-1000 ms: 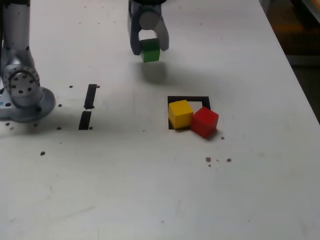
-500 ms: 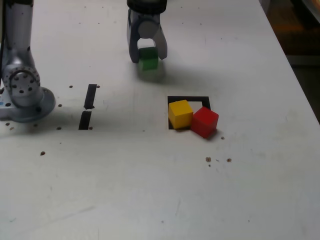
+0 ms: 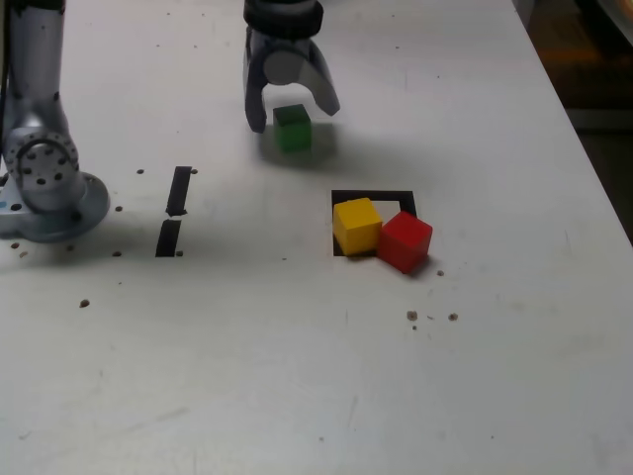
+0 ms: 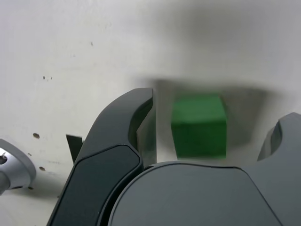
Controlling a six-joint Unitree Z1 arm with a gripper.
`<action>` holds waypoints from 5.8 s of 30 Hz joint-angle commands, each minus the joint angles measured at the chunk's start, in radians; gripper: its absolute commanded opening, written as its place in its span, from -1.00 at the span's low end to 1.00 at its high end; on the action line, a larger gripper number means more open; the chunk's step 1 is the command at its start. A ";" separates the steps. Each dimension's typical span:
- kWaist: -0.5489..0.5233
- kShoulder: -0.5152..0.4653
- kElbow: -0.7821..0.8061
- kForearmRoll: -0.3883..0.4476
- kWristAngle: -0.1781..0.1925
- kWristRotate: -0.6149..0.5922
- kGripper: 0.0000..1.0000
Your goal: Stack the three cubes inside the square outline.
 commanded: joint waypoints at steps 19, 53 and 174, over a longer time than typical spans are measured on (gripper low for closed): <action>-0.363 -0.100 0.025 -0.024 -0.112 -0.243 0.79; -0.436 0.074 0.006 -0.153 -0.203 -0.273 0.78; -0.656 0.034 -0.250 0.046 -0.154 -0.664 0.94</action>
